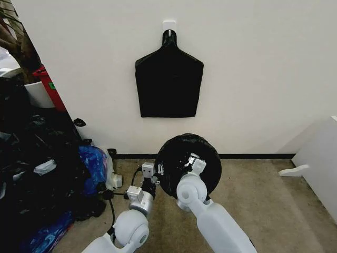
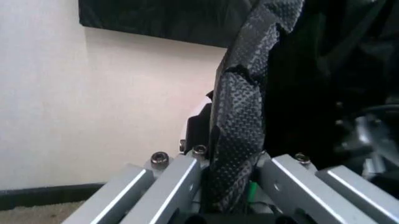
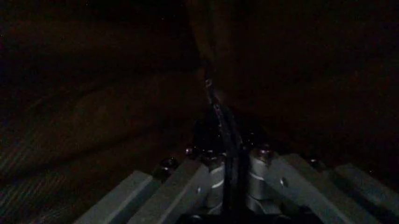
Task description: Place the garbage bag over the trash bin.
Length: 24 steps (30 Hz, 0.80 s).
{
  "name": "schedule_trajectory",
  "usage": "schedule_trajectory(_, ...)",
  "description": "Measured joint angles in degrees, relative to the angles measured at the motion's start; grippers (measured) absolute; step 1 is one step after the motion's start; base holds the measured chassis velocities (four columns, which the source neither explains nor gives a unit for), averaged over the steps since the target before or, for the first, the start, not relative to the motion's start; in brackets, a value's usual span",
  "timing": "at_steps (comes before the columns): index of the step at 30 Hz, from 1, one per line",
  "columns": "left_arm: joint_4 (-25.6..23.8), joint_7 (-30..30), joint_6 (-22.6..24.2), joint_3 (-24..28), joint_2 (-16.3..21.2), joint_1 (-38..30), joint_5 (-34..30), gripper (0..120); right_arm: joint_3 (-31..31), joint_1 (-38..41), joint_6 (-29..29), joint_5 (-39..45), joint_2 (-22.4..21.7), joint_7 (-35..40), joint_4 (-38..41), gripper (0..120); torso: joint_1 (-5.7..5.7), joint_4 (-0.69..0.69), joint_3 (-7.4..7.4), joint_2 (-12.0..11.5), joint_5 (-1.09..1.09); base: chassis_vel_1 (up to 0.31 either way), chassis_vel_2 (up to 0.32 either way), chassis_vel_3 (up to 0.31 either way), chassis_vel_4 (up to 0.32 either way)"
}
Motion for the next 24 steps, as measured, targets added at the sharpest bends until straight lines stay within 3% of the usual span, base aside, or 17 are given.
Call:
schedule_trajectory(9, -0.47, 0.72, -0.34, 0.17, 0.44, 0.3, 0.45, 0, 1.85, -0.09, 0.01, -0.14, 0.93, -0.63, -1.97, 0, 0.0, 0.0, 0.0, 0.0, 0.0, 0.0, 0.0, 0.0, 0.0)
schedule_trajectory(18, 0.32, 0.75, -0.41, 0.05, 0.21, -0.27, 0.36, 0, -0.37, -2.08, -0.12, 1.5, -0.4, 0.98, 4.38, 0, 0.0, 0.0, 0.0, 0.0, 0.0, 0.0, 0.0, 0.0, 0.0)
schedule_trajectory(24, 0.43, 0.73, -0.41, 0.21, -0.04, -0.31, 0.5, 0, -1.07, -1.23, -0.16, 1.71, 0.18, 1.18, 4.21, 0, 0.0, 0.0, 0.0, 0.0, 0.0, 0.0, 0.0, 0.0, 0.0)
